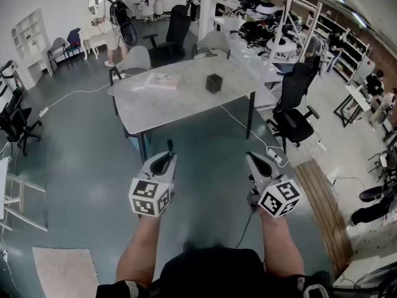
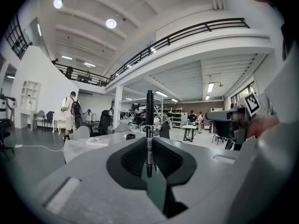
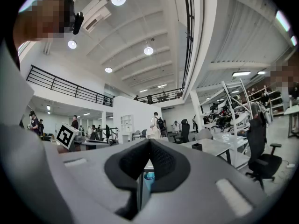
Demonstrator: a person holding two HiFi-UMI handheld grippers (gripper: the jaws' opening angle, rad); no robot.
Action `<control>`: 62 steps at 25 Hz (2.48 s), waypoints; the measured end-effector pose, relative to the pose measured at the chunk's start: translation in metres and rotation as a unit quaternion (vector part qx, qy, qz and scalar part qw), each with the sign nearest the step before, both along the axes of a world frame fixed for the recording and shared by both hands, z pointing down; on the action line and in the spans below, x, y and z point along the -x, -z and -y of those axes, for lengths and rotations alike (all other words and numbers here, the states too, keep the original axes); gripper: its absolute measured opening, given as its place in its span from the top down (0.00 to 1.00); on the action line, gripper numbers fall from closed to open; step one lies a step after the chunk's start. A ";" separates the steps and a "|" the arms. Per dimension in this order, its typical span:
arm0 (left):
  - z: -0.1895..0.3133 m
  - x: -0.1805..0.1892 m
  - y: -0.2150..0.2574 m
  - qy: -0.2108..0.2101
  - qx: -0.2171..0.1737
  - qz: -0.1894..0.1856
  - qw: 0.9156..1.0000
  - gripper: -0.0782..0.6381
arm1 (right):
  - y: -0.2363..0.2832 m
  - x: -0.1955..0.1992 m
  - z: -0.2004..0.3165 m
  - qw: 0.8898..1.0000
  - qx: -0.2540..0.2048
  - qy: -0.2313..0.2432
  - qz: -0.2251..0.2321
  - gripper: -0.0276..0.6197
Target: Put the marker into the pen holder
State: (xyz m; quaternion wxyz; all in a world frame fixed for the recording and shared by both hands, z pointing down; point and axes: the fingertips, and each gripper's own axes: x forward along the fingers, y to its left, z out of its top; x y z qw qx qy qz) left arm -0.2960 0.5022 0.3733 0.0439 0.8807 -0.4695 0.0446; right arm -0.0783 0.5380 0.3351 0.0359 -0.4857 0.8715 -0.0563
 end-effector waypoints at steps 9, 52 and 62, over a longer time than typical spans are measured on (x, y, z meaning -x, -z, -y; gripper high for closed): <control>-0.011 0.011 -0.015 -0.011 0.010 0.012 1.000 0.83 | -0.016 0.013 -0.011 1.000 0.013 -0.001 -0.009 0.95; 0.284 -0.183 -0.054 0.008 0.054 0.036 0.998 0.83 | -0.094 -0.181 0.277 0.995 0.086 0.016 0.037 0.95; 0.353 -0.199 -0.055 -0.013 0.058 0.006 0.998 0.83 | -0.108 -0.186 0.340 0.994 0.102 0.015 0.031 0.95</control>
